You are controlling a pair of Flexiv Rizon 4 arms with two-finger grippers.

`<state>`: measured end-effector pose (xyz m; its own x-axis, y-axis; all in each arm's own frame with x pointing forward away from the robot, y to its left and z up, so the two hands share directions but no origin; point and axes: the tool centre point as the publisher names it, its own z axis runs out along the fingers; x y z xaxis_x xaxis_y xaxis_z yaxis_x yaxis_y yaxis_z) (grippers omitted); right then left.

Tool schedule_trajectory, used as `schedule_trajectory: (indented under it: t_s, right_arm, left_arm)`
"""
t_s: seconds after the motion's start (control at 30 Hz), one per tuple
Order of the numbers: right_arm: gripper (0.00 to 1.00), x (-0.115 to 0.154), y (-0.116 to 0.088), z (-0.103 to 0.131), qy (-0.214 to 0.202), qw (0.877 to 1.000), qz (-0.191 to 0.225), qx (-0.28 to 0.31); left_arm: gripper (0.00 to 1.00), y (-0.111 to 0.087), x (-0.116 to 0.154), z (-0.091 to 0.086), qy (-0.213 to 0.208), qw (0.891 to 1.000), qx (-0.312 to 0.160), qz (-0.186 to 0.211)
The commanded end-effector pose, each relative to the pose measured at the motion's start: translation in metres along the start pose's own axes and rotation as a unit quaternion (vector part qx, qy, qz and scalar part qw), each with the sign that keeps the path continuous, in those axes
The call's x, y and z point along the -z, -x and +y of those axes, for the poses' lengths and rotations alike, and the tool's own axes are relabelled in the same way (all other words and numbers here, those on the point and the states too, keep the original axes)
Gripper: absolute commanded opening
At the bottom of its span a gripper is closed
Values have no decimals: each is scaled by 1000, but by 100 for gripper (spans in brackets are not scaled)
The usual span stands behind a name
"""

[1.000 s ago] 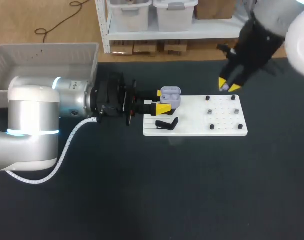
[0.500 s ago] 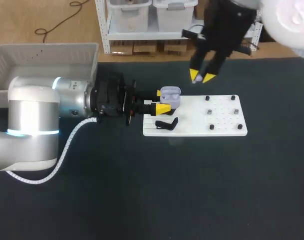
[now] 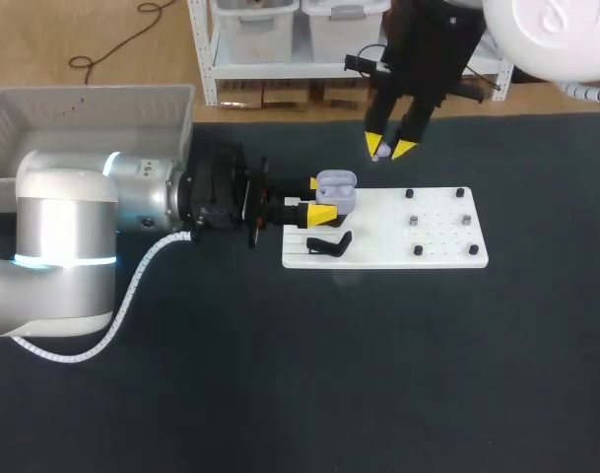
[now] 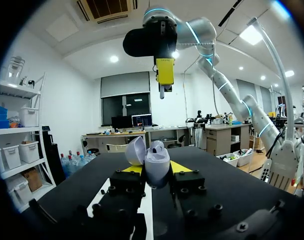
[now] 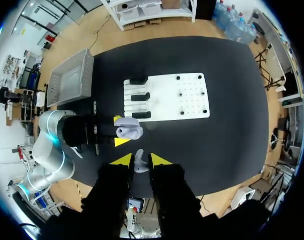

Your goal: Pick up each earbud case from the left stands, insert the matching earbuds, close the lid, and place the case in the box.

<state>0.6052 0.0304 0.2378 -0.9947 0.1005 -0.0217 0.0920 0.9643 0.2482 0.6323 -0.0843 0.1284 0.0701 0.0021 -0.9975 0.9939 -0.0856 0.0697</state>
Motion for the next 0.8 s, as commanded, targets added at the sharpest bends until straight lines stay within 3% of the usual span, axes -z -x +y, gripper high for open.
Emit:
schedule_trajectory:
  t_s: [0.03,0.4,0.57,0.8]
  right_arm:
    - [0,0,0,2,-4,1000,6,11]
    - [0,-17,-7,23,-32,993,64,92]
    - [0,-27,-10,32,-77,992,50,82]
    - [0,-34,-16,39,-91,993,24,77]
  left_arm:
    - [0,0,0,-1,2,1000,-1,0]
    - [0,0,0,-1,2,1000,-1,0]
    - [0,0,0,-1,2,1000,-1,0]
    - [0,0,0,-1,2,1000,-1,0]
